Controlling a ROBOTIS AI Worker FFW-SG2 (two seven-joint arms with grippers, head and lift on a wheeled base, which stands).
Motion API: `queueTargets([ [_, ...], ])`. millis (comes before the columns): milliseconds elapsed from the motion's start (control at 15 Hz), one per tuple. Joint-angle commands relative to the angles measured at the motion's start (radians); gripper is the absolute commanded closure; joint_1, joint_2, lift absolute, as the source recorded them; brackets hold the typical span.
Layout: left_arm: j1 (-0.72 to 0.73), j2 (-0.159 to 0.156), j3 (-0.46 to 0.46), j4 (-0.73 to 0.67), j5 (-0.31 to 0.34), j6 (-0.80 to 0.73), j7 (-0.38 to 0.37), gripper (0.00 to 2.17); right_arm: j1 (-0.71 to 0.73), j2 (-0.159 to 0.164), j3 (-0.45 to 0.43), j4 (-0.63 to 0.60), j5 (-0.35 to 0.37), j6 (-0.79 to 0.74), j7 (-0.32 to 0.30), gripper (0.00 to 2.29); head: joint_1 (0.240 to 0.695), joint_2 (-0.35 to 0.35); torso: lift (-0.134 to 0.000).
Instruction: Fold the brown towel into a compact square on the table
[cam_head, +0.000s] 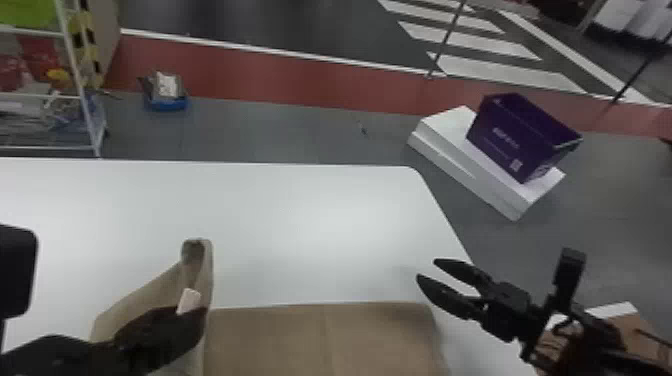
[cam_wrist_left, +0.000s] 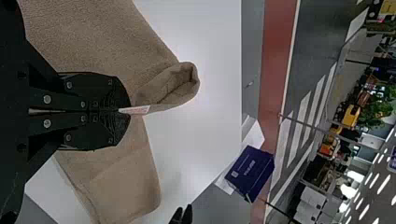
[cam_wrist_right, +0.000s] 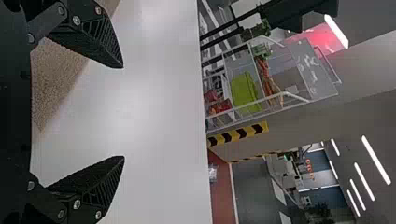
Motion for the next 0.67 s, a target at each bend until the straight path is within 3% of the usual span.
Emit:
queueTargets([
  [0, -0.028, -0.003, -0.039, 0.001, -0.012, 0.01, 0.014, 1.7, 0.017, 0.011, 0.021, -0.034, -0.048, -0.032, 0.004, 0.22, 0.695, -0.35, -0.124],
  [333, -0.078, -0.003, -0.132, -0.003, -0.015, 0.01, 0.064, 1.7, 0.05, 0.043, 0.13, -0.14, -0.017, -0.019, -0.011, 0.25, 0.695, -0.35, -0.124],
  [600, -0.098, -0.003, -0.232, 0.007, -0.058, 0.01, 0.07, 1.7, 0.05, 0.037, 0.191, -0.121, 0.031, -0.016, -0.029, 0.25, 0.695, -0.35, -0.124],
])
